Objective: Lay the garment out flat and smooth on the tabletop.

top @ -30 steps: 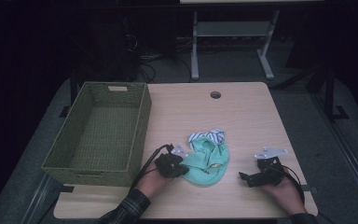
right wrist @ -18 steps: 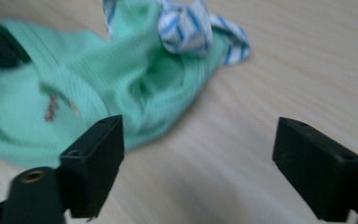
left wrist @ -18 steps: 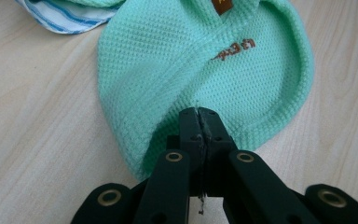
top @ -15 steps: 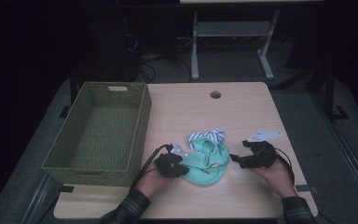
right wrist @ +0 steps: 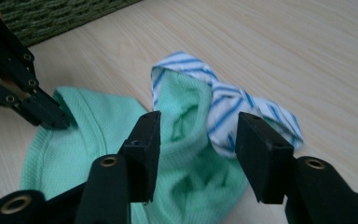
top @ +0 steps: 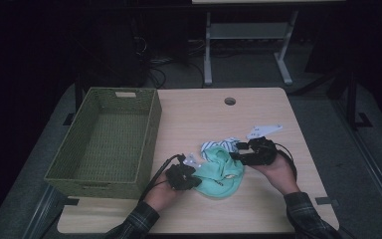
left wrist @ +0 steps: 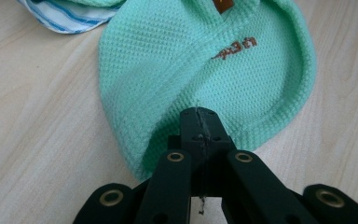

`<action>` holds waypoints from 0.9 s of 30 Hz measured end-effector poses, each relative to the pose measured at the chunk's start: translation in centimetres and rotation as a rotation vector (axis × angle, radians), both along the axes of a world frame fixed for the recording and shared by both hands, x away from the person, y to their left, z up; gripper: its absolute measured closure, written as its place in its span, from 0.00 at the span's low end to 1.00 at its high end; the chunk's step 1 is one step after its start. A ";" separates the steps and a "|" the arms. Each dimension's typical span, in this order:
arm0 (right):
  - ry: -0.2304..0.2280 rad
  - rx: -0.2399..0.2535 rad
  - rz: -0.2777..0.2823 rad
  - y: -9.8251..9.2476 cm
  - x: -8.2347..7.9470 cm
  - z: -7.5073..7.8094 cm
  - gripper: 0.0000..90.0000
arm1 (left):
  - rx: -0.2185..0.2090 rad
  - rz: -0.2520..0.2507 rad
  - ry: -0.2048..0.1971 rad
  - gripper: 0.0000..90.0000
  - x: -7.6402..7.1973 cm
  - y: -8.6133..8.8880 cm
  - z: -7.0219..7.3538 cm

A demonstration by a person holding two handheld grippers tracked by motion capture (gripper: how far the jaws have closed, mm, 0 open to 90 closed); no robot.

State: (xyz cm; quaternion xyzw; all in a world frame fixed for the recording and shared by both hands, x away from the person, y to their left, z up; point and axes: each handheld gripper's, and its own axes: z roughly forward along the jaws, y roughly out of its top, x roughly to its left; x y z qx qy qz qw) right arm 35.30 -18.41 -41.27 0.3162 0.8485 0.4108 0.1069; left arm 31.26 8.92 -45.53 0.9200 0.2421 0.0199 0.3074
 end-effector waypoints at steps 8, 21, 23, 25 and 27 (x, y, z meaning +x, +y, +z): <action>0.010 -0.005 0.035 1.7 2.0 0.4 0.68 | -0.027 -0.008 0.014 1.00 0.3 0.2 -0.1; 0.033 -0.051 0.080 5.0 4.4 -0.6 0.79 | -0.030 0.007 0.029 1.00 0.3 0.4 -0.2; 0.041 -0.056 0.084 5.6 4.6 -0.7 0.79 | -0.021 0.004 0.031 1.00 0.4 0.4 -0.1; 0.035 -0.078 0.095 6.1 4.9 -0.9 0.79 | -0.019 0.008 0.035 1.00 0.3 0.3 -0.1; 0.040 -0.092 0.095 6.7 5.1 -0.9 0.78 | -0.027 0.012 0.037 1.00 0.3 0.3 -0.1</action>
